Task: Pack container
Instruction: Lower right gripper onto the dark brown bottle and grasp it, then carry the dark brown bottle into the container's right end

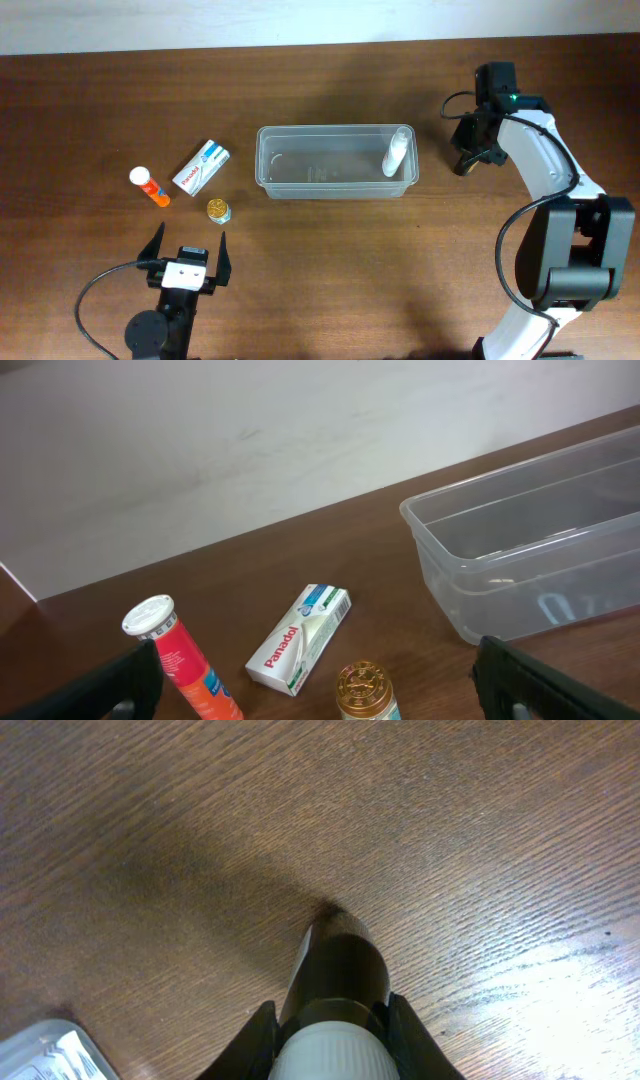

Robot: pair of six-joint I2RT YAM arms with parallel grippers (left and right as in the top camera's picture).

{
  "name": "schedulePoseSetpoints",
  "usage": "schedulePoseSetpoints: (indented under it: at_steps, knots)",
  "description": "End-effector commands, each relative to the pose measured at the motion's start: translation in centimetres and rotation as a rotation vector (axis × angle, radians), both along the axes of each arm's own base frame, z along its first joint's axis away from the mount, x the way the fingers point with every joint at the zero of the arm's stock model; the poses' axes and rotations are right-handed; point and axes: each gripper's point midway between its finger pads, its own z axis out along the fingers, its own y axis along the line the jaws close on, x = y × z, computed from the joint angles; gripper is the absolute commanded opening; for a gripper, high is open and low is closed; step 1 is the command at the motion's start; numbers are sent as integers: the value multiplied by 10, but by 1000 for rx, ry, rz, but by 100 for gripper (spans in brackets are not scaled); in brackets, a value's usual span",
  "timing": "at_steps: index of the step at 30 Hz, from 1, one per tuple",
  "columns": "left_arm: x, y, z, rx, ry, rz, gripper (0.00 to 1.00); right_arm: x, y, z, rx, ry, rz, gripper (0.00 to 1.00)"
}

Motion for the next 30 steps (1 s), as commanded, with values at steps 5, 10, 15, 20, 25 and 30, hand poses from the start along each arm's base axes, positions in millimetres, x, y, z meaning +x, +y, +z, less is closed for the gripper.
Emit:
schedulePoseSetpoints:
  at_steps: [5,10,15,20,25,30]
  knots:
    - [0,2,-1,-9,1,9,99,-6,-5,-1,-7,16,-22,18]
    - [0,2,-1,-9,1,9,99,-6,-5,12,-16,24,9,18]
    - [0,2,-1,-9,1,9,100,-1,-5,51,-30,9,52,18]
    - [0,2,-1,-9,1,9,99,1,5,104,0,-14,140,19]
    - [0,2,-1,-9,1,9,99,2,32,154,100,-82,261,20]
    - [0,2,-1,-9,1,9,100,3,74,198,213,-179,413,20]
